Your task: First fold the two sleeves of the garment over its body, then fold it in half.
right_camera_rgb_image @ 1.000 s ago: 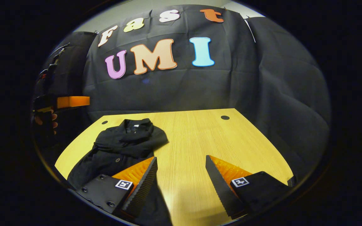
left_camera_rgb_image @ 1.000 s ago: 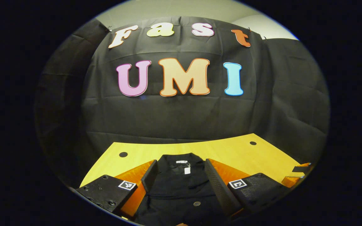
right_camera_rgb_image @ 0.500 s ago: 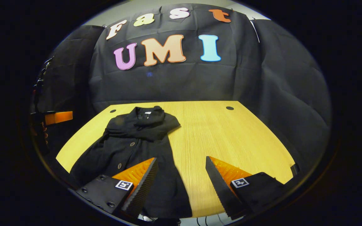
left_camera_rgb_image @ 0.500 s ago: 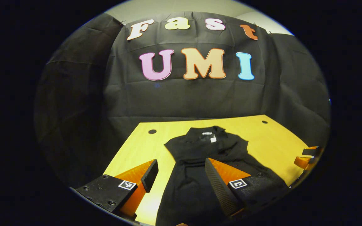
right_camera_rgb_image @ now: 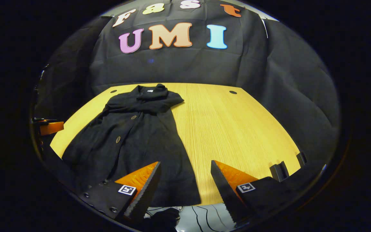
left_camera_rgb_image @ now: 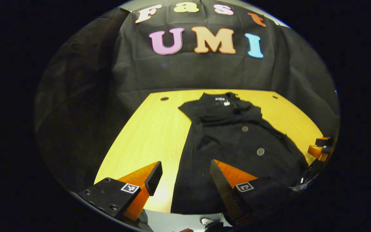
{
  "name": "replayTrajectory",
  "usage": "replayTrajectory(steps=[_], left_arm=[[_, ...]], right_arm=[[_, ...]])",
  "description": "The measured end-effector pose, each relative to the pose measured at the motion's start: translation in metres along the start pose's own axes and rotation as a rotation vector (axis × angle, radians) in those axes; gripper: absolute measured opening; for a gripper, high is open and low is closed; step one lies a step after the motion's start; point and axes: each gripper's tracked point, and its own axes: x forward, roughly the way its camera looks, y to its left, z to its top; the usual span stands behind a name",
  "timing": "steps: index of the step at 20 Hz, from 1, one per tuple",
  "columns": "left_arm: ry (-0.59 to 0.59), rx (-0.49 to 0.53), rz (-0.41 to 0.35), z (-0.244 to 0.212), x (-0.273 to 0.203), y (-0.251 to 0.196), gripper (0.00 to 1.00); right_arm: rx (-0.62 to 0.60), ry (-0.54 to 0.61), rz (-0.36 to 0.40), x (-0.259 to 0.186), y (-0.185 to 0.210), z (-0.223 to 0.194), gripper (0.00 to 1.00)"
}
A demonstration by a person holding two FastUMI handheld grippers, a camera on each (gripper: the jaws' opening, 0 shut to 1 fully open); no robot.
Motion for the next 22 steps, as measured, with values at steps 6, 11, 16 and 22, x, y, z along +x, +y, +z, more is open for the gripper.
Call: replayTrajectory(steps=[6, 11, 16, 22], left_arm=[[0.131, -0.058, 0.017, -0.067, 0.006, 0.008, 0.93], [0.18, -0.071, -0.003, -0.093, 0.005, 0.005, 0.93], [0.149, -0.067, -0.032, -0.091, 0.009, 0.002, 0.94], [0.142, -0.058, -0.103, -0.088, 0.011, -0.009, 0.41]], right_arm=[[-0.019, 0.073, -0.016, 0.015, 0.008, -0.032, 0.98], [0.0, 0.128, -0.01, 0.021, 0.018, -0.056, 0.98], [0.056, 0.145, 0.007, 0.02, 0.024, -0.063, 0.96], [0.069, 0.146, 0.067, 0.021, 0.043, -0.064, 0.31]])
